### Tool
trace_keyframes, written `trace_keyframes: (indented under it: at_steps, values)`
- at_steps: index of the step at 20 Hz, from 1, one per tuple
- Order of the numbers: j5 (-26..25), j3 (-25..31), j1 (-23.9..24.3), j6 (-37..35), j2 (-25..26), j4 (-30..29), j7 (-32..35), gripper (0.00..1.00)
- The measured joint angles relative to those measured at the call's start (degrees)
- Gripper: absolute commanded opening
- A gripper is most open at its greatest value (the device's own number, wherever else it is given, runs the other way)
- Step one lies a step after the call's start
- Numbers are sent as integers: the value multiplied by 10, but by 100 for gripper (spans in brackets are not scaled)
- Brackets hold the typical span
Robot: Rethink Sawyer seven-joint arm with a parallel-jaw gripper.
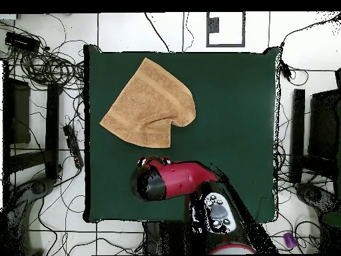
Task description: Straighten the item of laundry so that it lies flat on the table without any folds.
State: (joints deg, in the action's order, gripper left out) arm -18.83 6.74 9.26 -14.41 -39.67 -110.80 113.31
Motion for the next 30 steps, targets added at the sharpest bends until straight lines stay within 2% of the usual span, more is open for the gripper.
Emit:
trace_keyframes:
  at_steps: [3, 7, 14, 19, 23, 24, 30]
  values:
    - [11, -15, -21, 17, 21, 0, 25, 0]
    - [36, -63, -68, 25, 70, 6, 58, 0]
    - [98, -130, -126, 27, 128, 20, 63, 0]
    - [135, -155, -145, 49, 151, 25, 63, 0]
    - [171, -183, -172, 82, 164, 26, 63, 0]
    - [190, -198, -191, 96, 168, 26, 63, 0]
    - [226, -210, -206, 141, 160, 26, 63, 0]
